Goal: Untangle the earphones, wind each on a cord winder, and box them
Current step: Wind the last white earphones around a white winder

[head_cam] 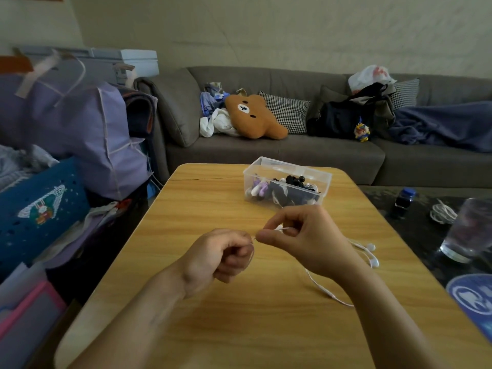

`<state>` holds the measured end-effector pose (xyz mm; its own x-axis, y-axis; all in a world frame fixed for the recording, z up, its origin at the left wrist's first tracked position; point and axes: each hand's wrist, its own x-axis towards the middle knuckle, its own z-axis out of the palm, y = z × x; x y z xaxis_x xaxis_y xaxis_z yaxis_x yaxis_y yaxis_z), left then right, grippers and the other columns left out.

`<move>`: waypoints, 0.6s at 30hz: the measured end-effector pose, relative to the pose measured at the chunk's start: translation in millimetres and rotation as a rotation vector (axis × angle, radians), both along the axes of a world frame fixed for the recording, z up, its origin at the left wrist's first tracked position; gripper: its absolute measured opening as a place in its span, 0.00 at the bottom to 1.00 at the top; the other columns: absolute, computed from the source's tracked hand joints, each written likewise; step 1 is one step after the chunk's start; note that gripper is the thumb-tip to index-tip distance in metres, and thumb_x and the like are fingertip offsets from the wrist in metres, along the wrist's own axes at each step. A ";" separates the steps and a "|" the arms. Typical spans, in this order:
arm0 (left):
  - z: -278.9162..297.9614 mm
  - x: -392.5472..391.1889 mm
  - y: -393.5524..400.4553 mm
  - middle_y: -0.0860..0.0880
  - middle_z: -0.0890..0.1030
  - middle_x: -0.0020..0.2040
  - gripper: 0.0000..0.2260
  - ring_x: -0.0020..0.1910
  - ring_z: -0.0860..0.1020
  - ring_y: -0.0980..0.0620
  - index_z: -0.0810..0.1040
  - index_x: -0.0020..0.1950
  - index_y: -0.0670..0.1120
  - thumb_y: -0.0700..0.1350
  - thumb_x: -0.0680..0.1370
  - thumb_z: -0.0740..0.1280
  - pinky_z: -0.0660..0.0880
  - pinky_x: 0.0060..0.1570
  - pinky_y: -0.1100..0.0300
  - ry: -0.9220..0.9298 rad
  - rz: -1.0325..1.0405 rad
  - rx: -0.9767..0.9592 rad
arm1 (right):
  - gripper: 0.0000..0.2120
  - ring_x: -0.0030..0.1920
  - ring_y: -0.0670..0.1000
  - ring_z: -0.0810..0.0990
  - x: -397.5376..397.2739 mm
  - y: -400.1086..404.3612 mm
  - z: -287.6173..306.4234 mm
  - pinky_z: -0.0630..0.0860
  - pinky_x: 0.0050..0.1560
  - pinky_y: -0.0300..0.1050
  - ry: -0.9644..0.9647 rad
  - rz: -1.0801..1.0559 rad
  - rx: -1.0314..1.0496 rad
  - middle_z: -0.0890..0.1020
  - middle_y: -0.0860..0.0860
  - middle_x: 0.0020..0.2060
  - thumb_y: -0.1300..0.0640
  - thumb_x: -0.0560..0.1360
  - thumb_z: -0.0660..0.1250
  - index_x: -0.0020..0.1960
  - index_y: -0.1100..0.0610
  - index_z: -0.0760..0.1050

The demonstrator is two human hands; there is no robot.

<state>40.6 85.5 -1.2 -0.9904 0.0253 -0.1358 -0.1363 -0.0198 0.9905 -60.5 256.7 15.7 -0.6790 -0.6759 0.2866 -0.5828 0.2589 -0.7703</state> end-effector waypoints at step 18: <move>-4.7 -3.5 1.3 0.38 0.84 0.54 0.10 0.54 0.84 0.43 0.75 0.58 0.38 0.31 0.78 0.62 0.72 0.28 0.66 0.211 0.470 0.524 | 0.10 0.40 0.51 0.76 25.6 -39.3 -34.3 0.72 0.44 0.48 0.223 0.109 0.318 0.81 0.48 0.40 0.54 0.83 0.59 0.57 0.53 0.78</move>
